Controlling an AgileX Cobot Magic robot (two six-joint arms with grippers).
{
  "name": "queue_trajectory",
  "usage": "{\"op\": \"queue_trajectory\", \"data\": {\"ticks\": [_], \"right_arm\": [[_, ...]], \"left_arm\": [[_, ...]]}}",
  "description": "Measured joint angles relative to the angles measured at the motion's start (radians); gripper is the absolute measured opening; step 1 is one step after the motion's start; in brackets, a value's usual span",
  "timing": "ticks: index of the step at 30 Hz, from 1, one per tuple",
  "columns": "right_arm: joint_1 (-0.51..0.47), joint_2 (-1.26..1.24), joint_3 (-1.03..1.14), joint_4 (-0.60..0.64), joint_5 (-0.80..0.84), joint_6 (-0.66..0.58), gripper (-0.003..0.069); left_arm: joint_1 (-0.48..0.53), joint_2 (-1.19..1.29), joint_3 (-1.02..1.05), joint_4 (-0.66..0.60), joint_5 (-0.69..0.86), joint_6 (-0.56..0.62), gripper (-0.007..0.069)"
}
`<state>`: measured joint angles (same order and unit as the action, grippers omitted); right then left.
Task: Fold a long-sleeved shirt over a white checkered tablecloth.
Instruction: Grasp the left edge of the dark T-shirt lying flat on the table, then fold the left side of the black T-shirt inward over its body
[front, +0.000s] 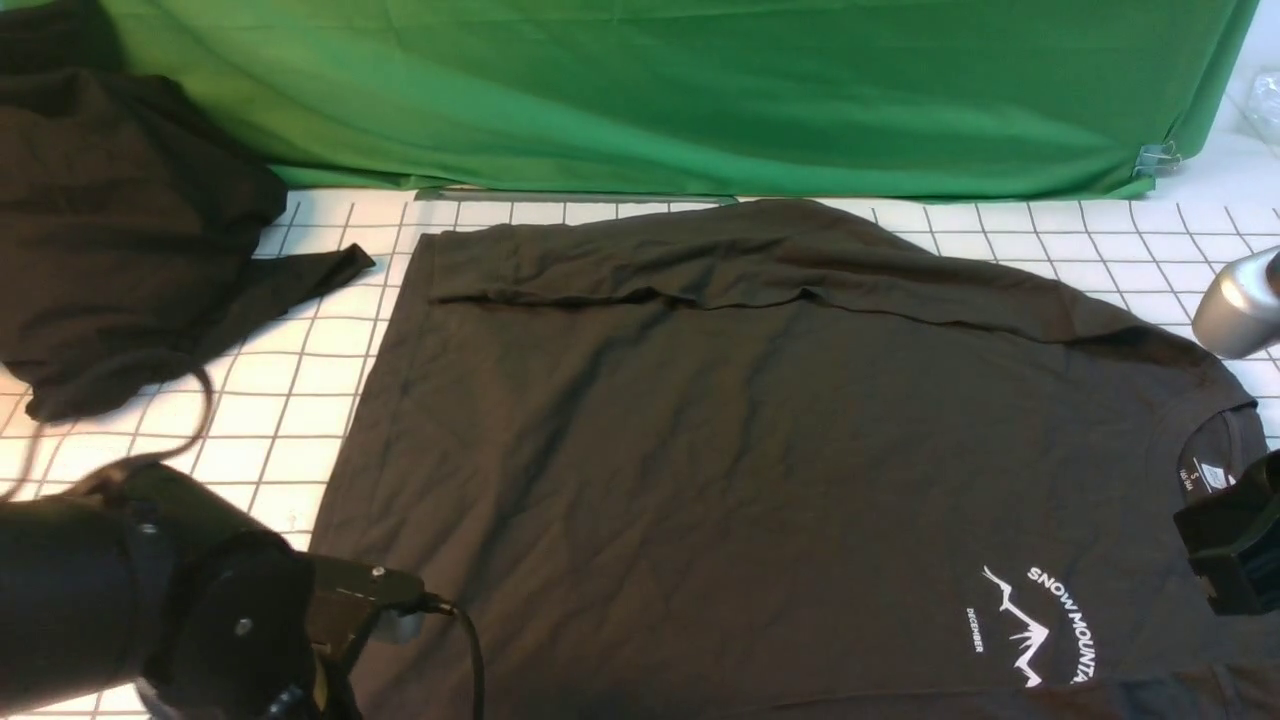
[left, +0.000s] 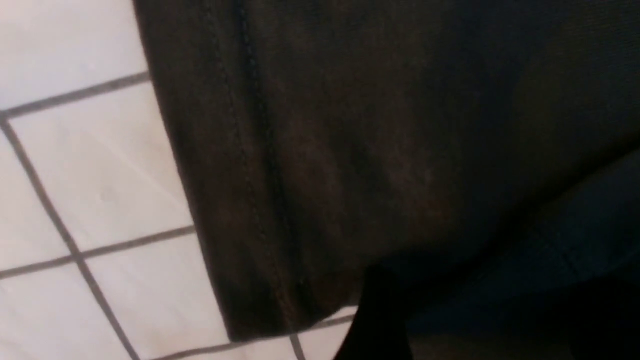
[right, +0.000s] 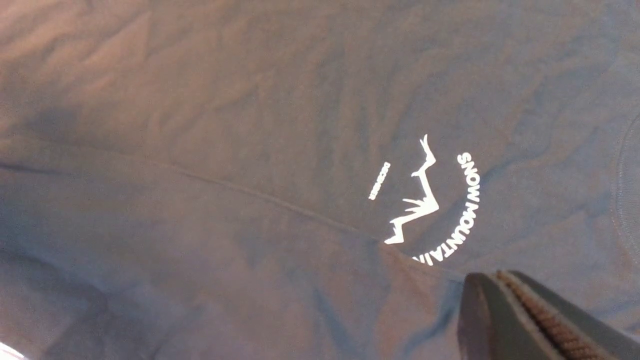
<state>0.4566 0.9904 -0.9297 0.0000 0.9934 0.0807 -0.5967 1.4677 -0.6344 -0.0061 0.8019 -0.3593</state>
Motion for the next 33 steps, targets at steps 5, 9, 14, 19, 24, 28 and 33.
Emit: {"op": "queue_trajectory", "data": {"ticks": [5,9,14,19,24,28,33], "right_arm": [[0.0,0.0,0.0,0.0,-0.002,-0.005,0.0],[0.0,0.0,0.0,0.0,-0.003,-0.01,0.0],[0.0,0.0,0.0,0.007,-0.013,-0.016,0.0],[0.0,0.0,0.0,0.011,-0.025,-0.016,0.0],[0.0,0.0,0.0,0.011,-0.026,-0.016,0.0],[0.0,0.0,0.0,0.012,-0.041,-0.016,0.0],[0.0,0.0,0.0,0.035,-0.044,-0.016,0.0]], "left_arm": [[0.0,0.022,-0.002,-0.002,-0.003,-0.001,0.0475],[0.0,0.022,-0.006,-0.01,0.025,0.0,0.0374],[0.0,-0.012,-0.006,-0.055,0.085,0.007,0.0143],[0.0,-0.071,-0.006,-0.105,0.093,0.047,0.0034],[0.0,-0.132,-0.044,-0.097,0.102,0.082,0.0034],[0.0,-0.182,-0.216,0.006,0.097,0.126,0.0034],[0.003,-0.148,-0.47,0.187,0.08,0.132,0.0034]]}}
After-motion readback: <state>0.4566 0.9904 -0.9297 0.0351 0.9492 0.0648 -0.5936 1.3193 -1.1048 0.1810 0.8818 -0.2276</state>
